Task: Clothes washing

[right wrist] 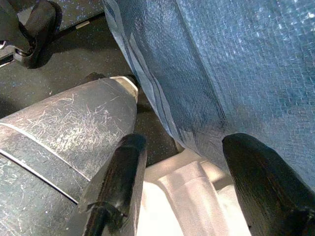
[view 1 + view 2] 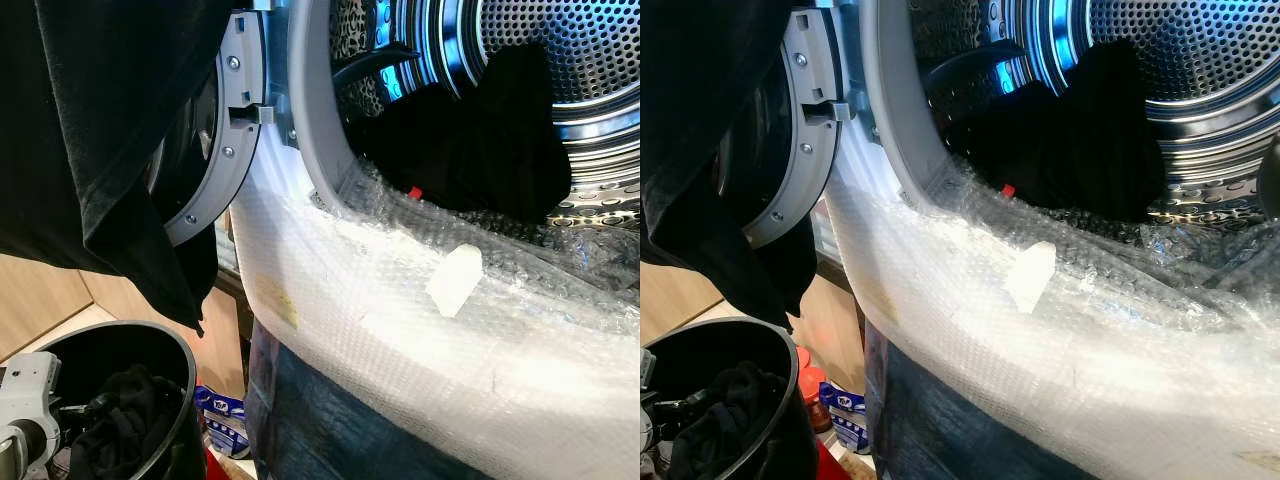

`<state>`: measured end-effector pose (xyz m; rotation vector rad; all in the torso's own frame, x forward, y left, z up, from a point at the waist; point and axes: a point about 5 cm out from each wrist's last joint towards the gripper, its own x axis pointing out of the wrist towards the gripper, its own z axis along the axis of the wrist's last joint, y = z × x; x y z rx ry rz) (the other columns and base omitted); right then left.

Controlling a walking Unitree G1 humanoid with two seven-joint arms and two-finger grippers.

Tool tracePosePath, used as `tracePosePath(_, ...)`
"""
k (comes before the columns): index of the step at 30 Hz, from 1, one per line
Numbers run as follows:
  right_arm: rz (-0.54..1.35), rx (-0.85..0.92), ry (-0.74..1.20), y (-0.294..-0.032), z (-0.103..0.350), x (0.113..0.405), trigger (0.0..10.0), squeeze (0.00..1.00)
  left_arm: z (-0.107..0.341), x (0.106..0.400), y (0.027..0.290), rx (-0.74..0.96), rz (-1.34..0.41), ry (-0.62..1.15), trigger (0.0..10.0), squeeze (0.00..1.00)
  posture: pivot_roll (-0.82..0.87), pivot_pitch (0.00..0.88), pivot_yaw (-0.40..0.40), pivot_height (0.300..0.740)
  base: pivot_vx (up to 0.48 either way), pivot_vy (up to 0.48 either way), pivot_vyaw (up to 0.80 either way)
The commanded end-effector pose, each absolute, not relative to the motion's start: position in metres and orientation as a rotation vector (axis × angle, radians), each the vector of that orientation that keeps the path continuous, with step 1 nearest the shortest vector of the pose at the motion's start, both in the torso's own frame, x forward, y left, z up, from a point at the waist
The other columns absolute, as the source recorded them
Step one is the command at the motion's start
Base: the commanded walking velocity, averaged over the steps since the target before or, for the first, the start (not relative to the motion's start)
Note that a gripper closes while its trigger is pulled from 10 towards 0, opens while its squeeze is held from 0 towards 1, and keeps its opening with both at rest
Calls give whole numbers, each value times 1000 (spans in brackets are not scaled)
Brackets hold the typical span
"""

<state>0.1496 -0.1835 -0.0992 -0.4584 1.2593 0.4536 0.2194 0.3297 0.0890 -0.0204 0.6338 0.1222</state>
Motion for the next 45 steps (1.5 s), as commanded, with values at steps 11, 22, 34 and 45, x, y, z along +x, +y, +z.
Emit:
tracePosePath(11, 457, -466, 1266, -183, -99, 150, 10000, 0, 79, 226, 313, -57, 61, 678, 10000, 1000, 41, 0, -46, 740, 0, 0, 0)
tracePosePath(22, 474, -466, 1285, -181, -102, 142, 10000, 0, 70, 223, 306, -61, 48, 717, 10000, 1000, 41, 0, -33, 740, 0, 0, 0)
tracePosePath(34, 496, -488, 1276, -180, -101, 146, 10000, 0, 52, 225, 288, -134, 25, 761, 10000, 0, 42, 0, -46, 740, 0, 0, 0)
tracePosePath(45, 487, -476, 1278, -178, -101, 145, 10000, 0, 36, 214, 295, -38, 31, 896, 10000, 0, 39, 0, -30, 740, 0, 0, 0)
